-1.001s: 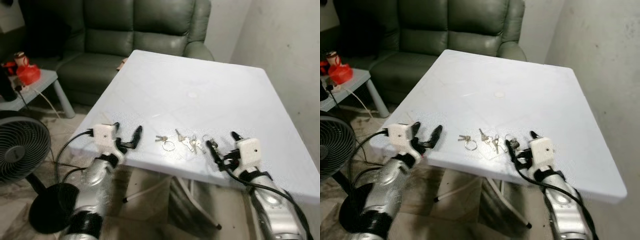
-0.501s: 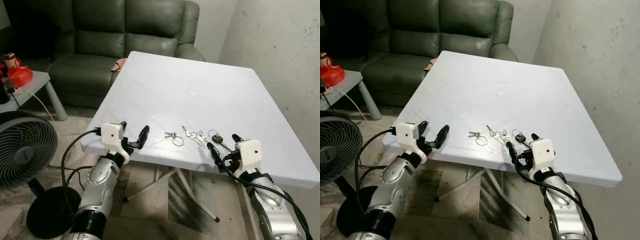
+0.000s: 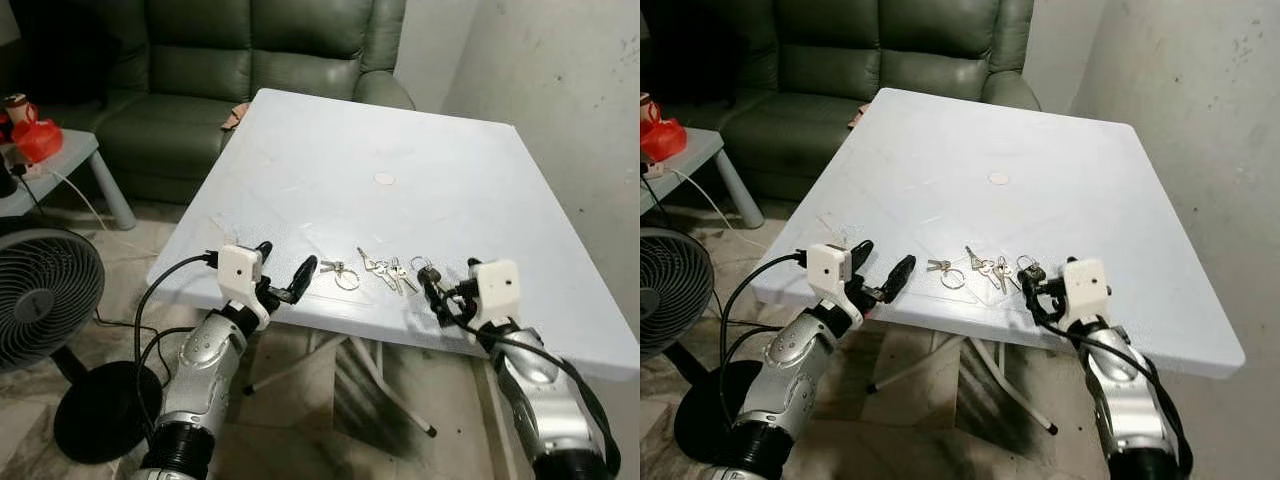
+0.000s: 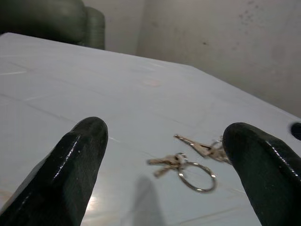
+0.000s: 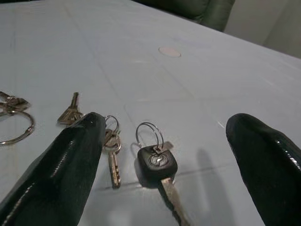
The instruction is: Hang keys on a hook
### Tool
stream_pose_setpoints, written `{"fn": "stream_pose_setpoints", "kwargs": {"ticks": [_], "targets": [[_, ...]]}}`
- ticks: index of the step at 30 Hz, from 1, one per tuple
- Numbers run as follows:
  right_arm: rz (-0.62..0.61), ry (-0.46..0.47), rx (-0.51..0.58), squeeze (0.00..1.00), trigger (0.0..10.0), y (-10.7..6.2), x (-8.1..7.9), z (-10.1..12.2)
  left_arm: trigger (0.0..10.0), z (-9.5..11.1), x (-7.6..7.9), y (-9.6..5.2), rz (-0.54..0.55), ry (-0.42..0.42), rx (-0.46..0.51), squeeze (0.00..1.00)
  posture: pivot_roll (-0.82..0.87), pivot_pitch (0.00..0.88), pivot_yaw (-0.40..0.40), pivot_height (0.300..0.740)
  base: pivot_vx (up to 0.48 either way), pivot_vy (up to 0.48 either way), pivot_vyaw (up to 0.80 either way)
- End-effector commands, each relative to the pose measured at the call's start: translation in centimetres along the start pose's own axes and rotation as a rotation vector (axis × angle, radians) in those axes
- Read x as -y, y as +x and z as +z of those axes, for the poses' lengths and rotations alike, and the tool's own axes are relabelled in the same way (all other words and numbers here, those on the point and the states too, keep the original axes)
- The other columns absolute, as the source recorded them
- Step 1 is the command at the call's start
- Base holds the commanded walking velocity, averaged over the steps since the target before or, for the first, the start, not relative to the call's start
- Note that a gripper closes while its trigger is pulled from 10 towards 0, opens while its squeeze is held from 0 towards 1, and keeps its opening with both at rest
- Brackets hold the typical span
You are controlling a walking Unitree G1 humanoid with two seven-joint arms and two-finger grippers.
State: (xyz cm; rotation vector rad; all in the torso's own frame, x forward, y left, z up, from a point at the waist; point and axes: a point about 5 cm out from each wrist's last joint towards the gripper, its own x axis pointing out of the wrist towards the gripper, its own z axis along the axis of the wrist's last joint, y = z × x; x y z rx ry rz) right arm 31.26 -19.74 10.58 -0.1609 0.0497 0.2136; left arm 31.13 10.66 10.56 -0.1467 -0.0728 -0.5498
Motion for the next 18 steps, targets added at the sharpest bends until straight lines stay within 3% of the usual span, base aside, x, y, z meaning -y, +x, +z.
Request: {"fn": "stream_pose_setpoints", "kwargs": {"ticks": [1,4,10,18], "targets": [[-0.01,0.003,-0.021,0.0,10.0,0.3,0.3,-0.1,10.0,0.1,0.5,0.0,-0.031,0.015,-0.005,0.0,0.03,0.0,-0.074,0.74,0.0,0.0,0.0],[0.014,0.011,-0.004,0.0,10.0,1.7,0.0,0.8,10.0,0.2,1.8,-0.1,-0.085,0.005,-0.014,0.0,0.04,0.0,-0.079,0.74,0.0,0.0,0.0],[0.021,0.011,-0.026,0.0,10.0,3.1,-0.3,1.1,10.0,0.0,3.5,-0.8,-0.141,-0.002,-0.024,0.0,0.05,0.0,-0.083,0.74,0.0,0.0,0.0],[0.043,0.011,-0.042,0.0,10.0,4.4,-0.5,1.5,10.0,0.3,4.6,-1.7,-0.145,-0.021,-0.035,0.0,0.07,0.0,-0.093,0.74,0.0,0.0,0.0]]}}
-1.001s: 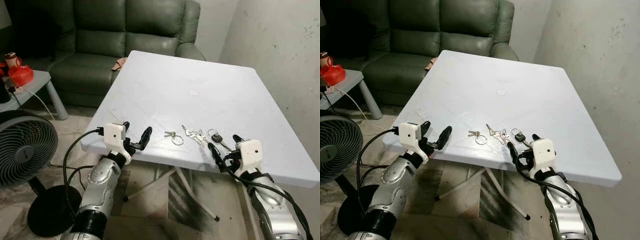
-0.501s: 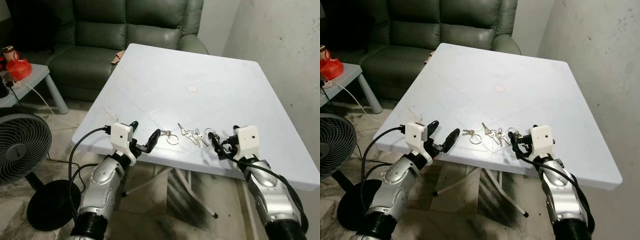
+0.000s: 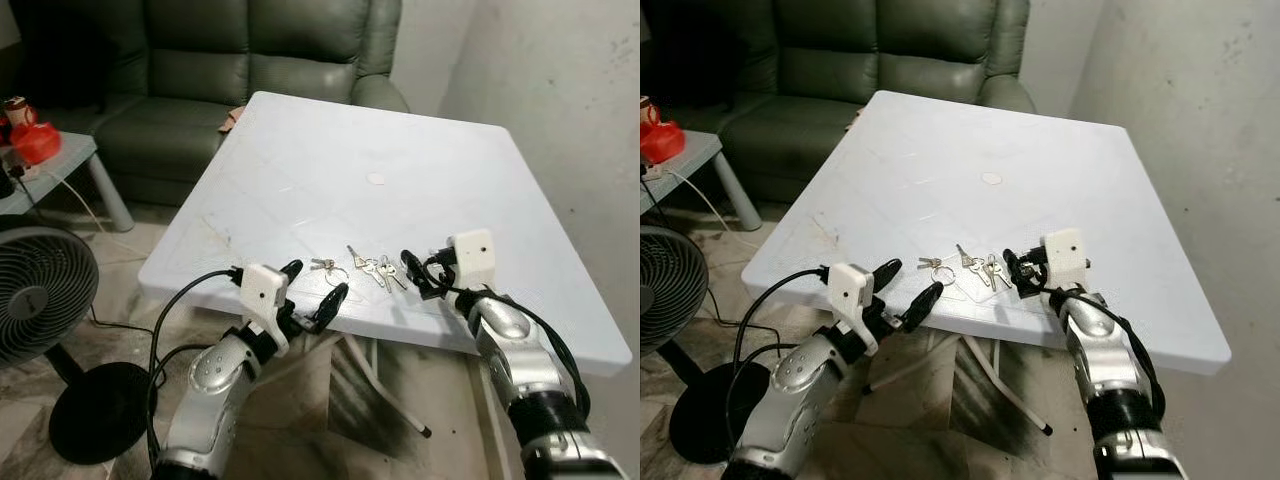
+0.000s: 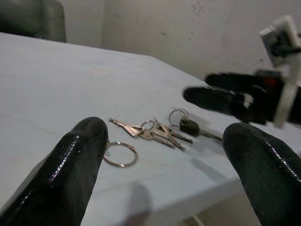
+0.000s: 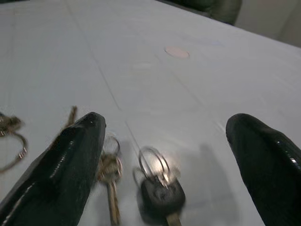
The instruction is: Hang keys on a hook
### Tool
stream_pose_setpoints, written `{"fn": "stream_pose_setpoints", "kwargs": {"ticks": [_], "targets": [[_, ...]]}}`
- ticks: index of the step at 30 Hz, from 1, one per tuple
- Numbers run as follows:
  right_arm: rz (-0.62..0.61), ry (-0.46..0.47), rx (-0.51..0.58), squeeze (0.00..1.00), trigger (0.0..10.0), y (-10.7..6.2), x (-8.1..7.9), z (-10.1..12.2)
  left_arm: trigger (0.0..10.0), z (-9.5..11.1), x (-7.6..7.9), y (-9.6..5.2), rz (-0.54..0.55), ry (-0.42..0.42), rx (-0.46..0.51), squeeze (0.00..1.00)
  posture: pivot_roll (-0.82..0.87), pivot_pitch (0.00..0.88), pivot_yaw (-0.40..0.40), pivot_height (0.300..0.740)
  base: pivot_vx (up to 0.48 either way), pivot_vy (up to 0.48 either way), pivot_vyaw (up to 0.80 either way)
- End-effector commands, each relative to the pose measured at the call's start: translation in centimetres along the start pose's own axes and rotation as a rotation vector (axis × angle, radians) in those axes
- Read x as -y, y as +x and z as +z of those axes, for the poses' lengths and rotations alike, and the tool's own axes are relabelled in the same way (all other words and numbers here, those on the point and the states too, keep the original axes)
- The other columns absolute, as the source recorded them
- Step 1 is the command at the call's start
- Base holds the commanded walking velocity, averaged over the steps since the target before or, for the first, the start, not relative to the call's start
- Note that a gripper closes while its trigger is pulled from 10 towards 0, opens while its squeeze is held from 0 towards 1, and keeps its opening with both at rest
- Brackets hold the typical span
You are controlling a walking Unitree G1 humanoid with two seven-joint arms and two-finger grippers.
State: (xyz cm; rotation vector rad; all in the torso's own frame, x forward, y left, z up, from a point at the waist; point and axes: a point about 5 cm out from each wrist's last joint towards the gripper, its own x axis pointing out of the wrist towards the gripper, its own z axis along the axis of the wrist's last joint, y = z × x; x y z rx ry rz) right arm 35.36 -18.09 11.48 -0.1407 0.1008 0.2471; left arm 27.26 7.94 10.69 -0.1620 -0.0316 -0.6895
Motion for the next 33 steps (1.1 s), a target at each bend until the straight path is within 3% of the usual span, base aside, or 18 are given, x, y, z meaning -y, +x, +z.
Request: {"fn": "stream_pose_setpoints", "kwargs": {"ticks": [1,18,20,23,24,26,27,28,29,30,31,32,33], "targets": [[0.01,-0.017,0.0,0.0,10.0,0.2,0.1,0.2,10.0,0.6,0.3,0.0,-0.007,0.01,0.009,0.0,0.07,0.0,-0.097,0.74,0.0,0.0,0.0],[0.034,-0.033,-0.095,0.0,10.0,1.5,-0.4,-0.9,10.0,1.3,0.7,-0.7,0.04,0.017,0.011,0.0,0.1,0.04,-0.125,0.74,0.0,0.0,0.0],[0.026,-0.039,-0.091,0.0,9.3,1.5,-0.3,-0.9,10.0,1.4,0.9,-0.9,0.045,0.019,0.013,0.0,0.1,0.045,-0.131,0.74,0.0,0.0,0.0],[0.021,-0.039,-0.092,0.0,9.5,1.6,-0.3,-0.8,10.0,1.7,0.9,-1.0,0.054,0.02,0.019,0.0,0.11,0.054,-0.136,0.74,0.0,0.0,0.0],[0.015,-0.038,-0.092,0.0,7.6,1.6,-0.3,-0.8,10.0,1.8,0.9,-1.1,0.06,0.022,0.02,0.0,0.12,0.059,-0.136,0.74,0.0,0.0,0.0],[0.009,-0.039,-0.09,0.0,7.0,1.7,-0.2,-0.8,10.0,1.9,1.0,-1.2,0.066,0.025,0.021,0.0,0.12,0.066,-0.138,0.74,0.0,0.0,0.0],[0.004,-0.04,-0.091,0.0,5.1,1.7,-0.2,-0.8,10.0,2.0,1.0,-1.3,0.067,0.025,0.022,0.0,0.12,0.066,-0.138,0.74,0.0,0.0,0.0],[0.0,-0.039,-0.092,0.0,2.5,1.7,-0.2,-0.7,10.0,2.1,1.0,-1.4,0.069,0.026,0.021,0.0,0.13,0.074,-0.138,0.74,0.0,0.0,0.0],[-0.001,-0.039,-0.092,0.0,1.3,1.8,-0.2,-0.7,10.0,2.1,1.0,-1.5,0.071,0.027,0.02,0.0,0.13,0.074,-0.138,0.74,0.0,0.0,0.0],[-0.001,-0.04,-0.09,0.0,1.3,1.8,-0.2,-0.7,10.0,2.1,1.1,-1.6,0.073,0.028,0.018,0.0,0.13,0.078,-0.139,0.74,0.0,0.0,0.0],[-0.006,-0.038,-0.094,0.0,0.0,1.8,-0.1,-0.7,10.0,2.1,1.1,-1.7,0.074,0.029,0.016,0.0,0.13,0.084,-0.139,0.74,0.0,0.0,0.0],[-0.009,-0.036,-0.098,0.0,0.0,1.8,-0.1,-0.7,10.0,2.1,1.1,-1.7,0.074,0.029,0.015,0.0,0.13,0.088,-0.14,0.74,0.0,0.0,0.0],[-0.009,-0.036,-0.1,0.0,0.7,1.8,0.0,-0.7,10.0,2.2,1.1,-1.8,0.076,0.03,0.014,0.0,0.13,0.091,-0.141,0.74,0.0,0.0,0.0]]}}
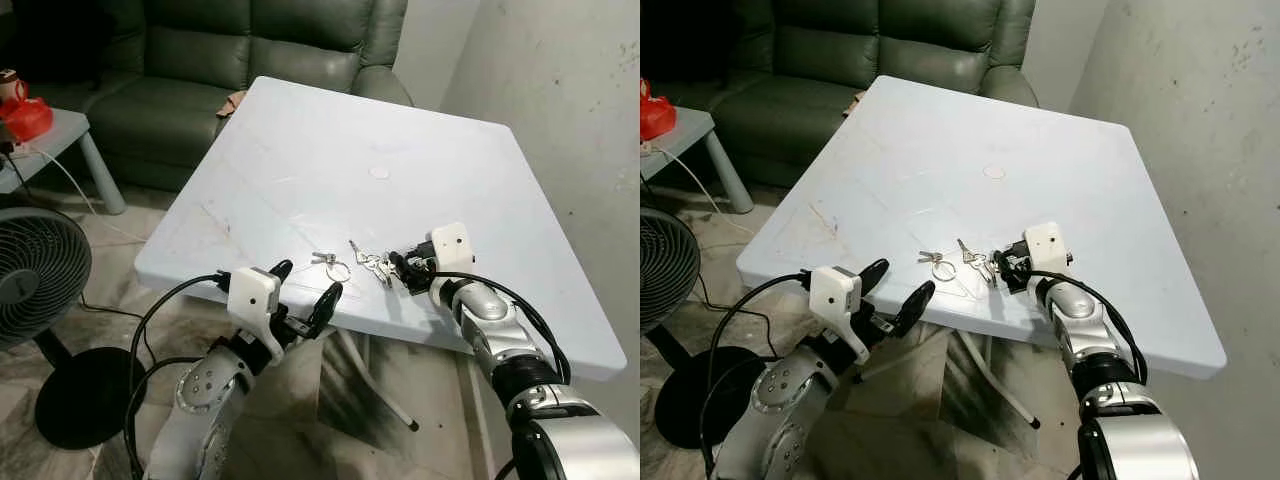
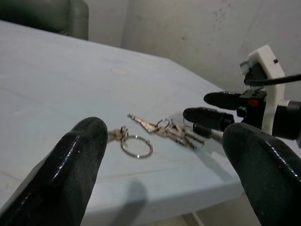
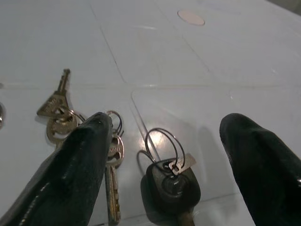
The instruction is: Hang keys on a hook
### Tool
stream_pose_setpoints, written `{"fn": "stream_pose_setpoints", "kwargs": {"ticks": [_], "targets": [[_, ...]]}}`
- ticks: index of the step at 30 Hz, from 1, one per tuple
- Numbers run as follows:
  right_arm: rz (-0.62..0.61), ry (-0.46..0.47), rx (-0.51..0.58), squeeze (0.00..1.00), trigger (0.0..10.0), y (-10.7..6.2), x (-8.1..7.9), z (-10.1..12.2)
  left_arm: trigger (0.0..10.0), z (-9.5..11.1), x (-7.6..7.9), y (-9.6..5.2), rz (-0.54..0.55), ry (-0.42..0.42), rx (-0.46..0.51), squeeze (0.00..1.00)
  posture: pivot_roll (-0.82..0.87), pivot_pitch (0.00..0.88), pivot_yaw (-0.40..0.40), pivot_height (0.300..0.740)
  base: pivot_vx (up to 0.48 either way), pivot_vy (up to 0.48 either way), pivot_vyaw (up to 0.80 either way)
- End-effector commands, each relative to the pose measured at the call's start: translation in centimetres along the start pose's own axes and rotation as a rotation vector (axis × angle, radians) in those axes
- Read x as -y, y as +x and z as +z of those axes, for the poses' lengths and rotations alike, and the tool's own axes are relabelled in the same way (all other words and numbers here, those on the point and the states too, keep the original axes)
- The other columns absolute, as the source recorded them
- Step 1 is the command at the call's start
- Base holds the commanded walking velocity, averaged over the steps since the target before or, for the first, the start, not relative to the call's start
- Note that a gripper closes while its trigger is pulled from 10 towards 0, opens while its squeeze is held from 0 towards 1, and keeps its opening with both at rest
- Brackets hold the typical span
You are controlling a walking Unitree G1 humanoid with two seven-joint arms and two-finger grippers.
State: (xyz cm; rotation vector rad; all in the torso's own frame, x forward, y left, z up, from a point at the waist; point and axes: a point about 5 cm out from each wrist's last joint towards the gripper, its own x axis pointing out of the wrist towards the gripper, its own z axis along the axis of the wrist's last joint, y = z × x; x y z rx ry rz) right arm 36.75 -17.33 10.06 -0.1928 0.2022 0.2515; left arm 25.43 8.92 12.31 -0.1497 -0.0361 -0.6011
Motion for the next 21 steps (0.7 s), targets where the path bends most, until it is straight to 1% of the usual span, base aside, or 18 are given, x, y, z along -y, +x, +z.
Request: {"fn": "stream_pose_setpoints", "kwargs": {"ticks": [1,2,3,4,5,6,7,8,9,10,11,12,13,14,16,17,19,21], "targets": [[-0.018,0.003,0.005,0.0,0.6,0.12,0.53,0.48,10.0,0.48,0.52,0.02,-0.011,0.015,0.007,0.0,0.13,0.094,-0.141,0.74,0.0,0.0,0.0],[-0.016,0.001,0.005,0.0,0.4,0.13,0.53,0.49,10.0,0.51,0.55,-0.01,-0.01,0.015,0.006,0.0,0.13,0.094,-0.141,0.74,0.0,0.0,0.0],[-0.014,0.003,-0.001,0.0,0.7,0.16,0.49,0.47,10.0,0.54,0.56,-0.05,-0.01,0.015,0.005,0.0,0.13,0.098,-0.142,0.74,0.0,0.0,0.0],[-0.005,0.002,-0.013,0.0,4.5,0.23,0.4,0.42,10.0,0.6,0.54,-0.17,-0.006,0.016,0.002,0.0,0.14,0.104,-0.144,0.74,0.0,0.0,0.0],[-0.004,0.002,-0.016,0.0,5.1,0.25,0.38,0.41,10.0,0.62,0.55,-0.24,-0.004,0.016,0.001,0.0,0.14,0.113,-0.145,0.74,0.0,0.0,0.0],[0.001,0.001,-0.019,0.0,6.0,0.25,0.35,0.37,10.0,0.64,0.56,-0.29,-0.002,0.015,-0.001,0.0,0.14,0.114,-0.145,0.74,0.0,0.0,0.0],[0.002,-0.003,-0.022,0.0,4.6,0.27,0.32,0.35,10.0,0.64,0.56,-0.32,0.001,0.015,-0.002,0.0,0.14,0.116,-0.146,0.74,0.0,0.0,0.0],[0.003,-0.004,-0.025,0.0,4.7,0.29,0.29,0.34,10.0,0.65,0.58,-0.35,0.004,0.014,-0.003,0.0,0.14,0.123,-0.148,0.74,0.0,0.0,0.0],[0.006,-0.004,-0.027,0.0,4.5,0.3,0.27,0.33,10.0,0.67,0.62,-0.4,0.005,0.012,-0.004,0.0,0.14,0.13,-0.149,0.74,0.0,0.0,0.0],[0.005,-0.008,-0.03,0.0,3.6,0.32,0.25,0.32,10.0,0.69,0.66,-0.45,0.006,0.013,-0.005,0.0,0.14,0.133,-0.15,0.74,0.0,0.0,0.0],[0.002,-0.013,-0.033,0.0,4.7,0.34,0.22,0.3,10.0,0.62,0.7,-0.57,0.009,0.012,-0.009,0.0,0.14,0.136,-0.151,0.74,0.0,0.0,0.0],[0.002,-0.014,-0.034,0.0,4.7,0.35,0.23,0.3,10.0,0.61,0.73,-0.6,0.01,0.011,-0.01,0.0,0.14,0.139,-0.152,0.74,0.0,0.0,0.0],[0.004,-0.016,-0.036,0.0,4.6,0.36,0.21,0.31,10.0,0.61,0.74,-0.61,0.01,0.011,-0.01,0.0,0.14,0.139,-0.152,0.74,0.0,0.0,0.0],[0.003,-0.018,-0.039,0.0,4.2,0.4,0.2,0.33,10.0,0.63,0.76,-0.67,0.013,0.009,-0.013,0.0,0.14,0.146,-0.155,0.74,0.0,0.0,0.0],[0.004,-0.017,-0.04,0.0,4.1,0.42,0.18,0.36,10.0,0.65,0.76,-0.7,0.014,0.008,-0.013,0.0,0.14,0.148,-0.156,0.74,0.0,0.0,0.0],[0.009,-0.015,-0.04,0.0,3.2,0.45,0.12,0.4,10.0,0.68,0.76,-0.74,0.017,0.008,-0.014,0.0,0.14,0.152,-0.158,0.74,0.0,0.0,0.0],[0.014,-0.015,-0.038,0.0,3.3,0.48,0.05,0.43,10.0,0.7,0.73,-0.75,0.02,0.008,-0.015,0.0,0.14,0.154,-0.159,0.74,0.0,0.0,0.0],[0.02,-0.016,-0.034,0.0,3.1,0.52,-0.07,0.5,10.0,0.76,0.66,-0.78,0.027,0.008,-0.015,0.0,0.14,0.156,-0.161,0.74,0.0,0.0,0.0]]}}
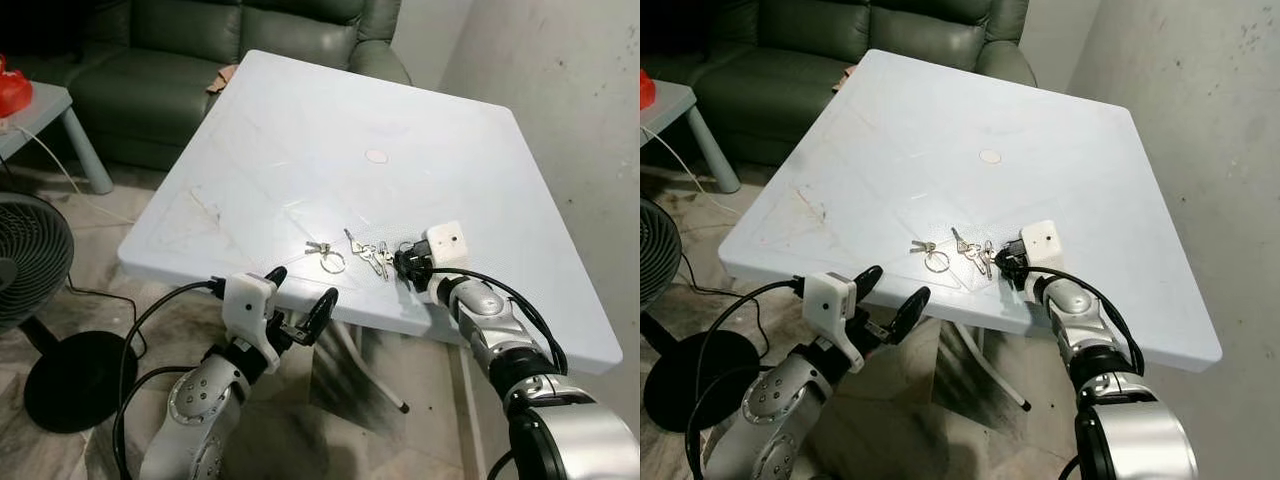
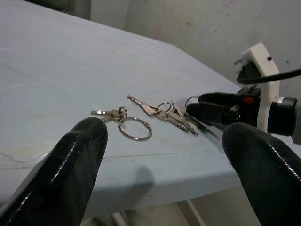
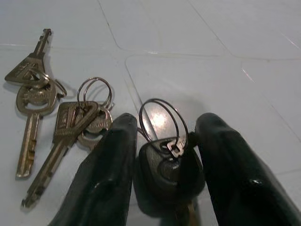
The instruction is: Hang keys on a hook
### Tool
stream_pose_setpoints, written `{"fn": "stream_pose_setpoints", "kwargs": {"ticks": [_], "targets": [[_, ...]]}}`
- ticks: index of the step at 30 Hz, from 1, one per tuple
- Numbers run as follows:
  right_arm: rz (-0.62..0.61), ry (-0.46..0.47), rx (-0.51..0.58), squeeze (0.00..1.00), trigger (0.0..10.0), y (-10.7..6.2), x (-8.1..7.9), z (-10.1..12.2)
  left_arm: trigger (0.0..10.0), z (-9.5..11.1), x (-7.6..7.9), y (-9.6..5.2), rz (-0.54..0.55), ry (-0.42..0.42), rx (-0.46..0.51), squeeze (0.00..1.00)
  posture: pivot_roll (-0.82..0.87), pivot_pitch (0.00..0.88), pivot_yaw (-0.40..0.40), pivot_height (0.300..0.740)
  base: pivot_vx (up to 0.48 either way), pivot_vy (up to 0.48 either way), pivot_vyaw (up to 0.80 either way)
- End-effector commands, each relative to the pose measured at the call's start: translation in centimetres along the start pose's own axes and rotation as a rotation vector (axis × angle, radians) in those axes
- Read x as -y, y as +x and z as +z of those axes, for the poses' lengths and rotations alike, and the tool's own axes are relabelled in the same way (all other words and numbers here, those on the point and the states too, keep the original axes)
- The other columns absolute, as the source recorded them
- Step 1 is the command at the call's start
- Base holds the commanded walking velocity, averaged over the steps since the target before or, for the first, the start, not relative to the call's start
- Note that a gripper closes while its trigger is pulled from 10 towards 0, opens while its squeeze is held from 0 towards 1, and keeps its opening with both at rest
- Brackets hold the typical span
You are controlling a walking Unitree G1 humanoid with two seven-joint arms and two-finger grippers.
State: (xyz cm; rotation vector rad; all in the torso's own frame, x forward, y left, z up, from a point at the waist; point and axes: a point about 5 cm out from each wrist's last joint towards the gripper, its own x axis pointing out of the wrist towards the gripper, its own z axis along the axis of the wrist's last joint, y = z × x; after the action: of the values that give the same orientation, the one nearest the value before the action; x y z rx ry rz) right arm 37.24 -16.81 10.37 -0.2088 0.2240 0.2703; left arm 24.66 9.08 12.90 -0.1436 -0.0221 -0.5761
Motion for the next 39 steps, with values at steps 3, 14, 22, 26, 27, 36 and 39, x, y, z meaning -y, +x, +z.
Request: {"fn": "stream_pose_setpoints", "kwargs": {"ticks": [3,14,22,26,27,36,39], "targets": [[0.0,0.0,-0.004,0.0,3.1,0.0,0.2,0.1,10.0,0.2,0.3,-0.1,0.005,0.009,-0.002,0.0,0.14,0.158,-0.161,0.74,0.0,0.0,0.0],[0.005,-0.021,0.029,0.0,10.0,0.0,0.4,0.6,10.0,0.3,0.1,0.0,0.018,0.021,-0.003,0.0,0.14,0.151,-0.157,0.74,0.0,0.0,0.0],[-0.013,-0.005,0.043,0.0,10.0,-0.2,1.5,0.9,10.0,0.3,0.1,0.2,0.014,0.027,-0.002,0.0,0.14,0.145,-0.152,0.74,0.0,0.0,0.0],[-0.023,-0.026,0.049,0.0,9.9,-0.4,1.9,1.0,10.0,0.3,0.1,0.4,0.011,0.029,0.0,0.0,0.13,0.144,-0.151,0.74,0.0,0.0,0.0],[-0.024,-0.027,0.048,0.0,9.1,-0.4,2.0,0.9,10.0,0.3,0.1,0.4,0.012,0.03,0.0,0.0,0.13,0.144,-0.151,0.74,0.0,0.0,0.0],[0.009,-0.022,0.039,0.0,0.0,-0.5,2.1,0.6,10.0,0.4,0.2,0.5,0.012,0.029,0.005,0.0,0.13,0.147,-0.154,0.74,0.0,0.0,0.0],[0.011,-0.02,0.038,0.0,0.0,-0.6,2.1,0.6,10.0,0.4,0.2,0.5,0.014,0.031,0.005,0.0,0.13,0.146,-0.155,0.74,0.0,0.0,0.0]]}}
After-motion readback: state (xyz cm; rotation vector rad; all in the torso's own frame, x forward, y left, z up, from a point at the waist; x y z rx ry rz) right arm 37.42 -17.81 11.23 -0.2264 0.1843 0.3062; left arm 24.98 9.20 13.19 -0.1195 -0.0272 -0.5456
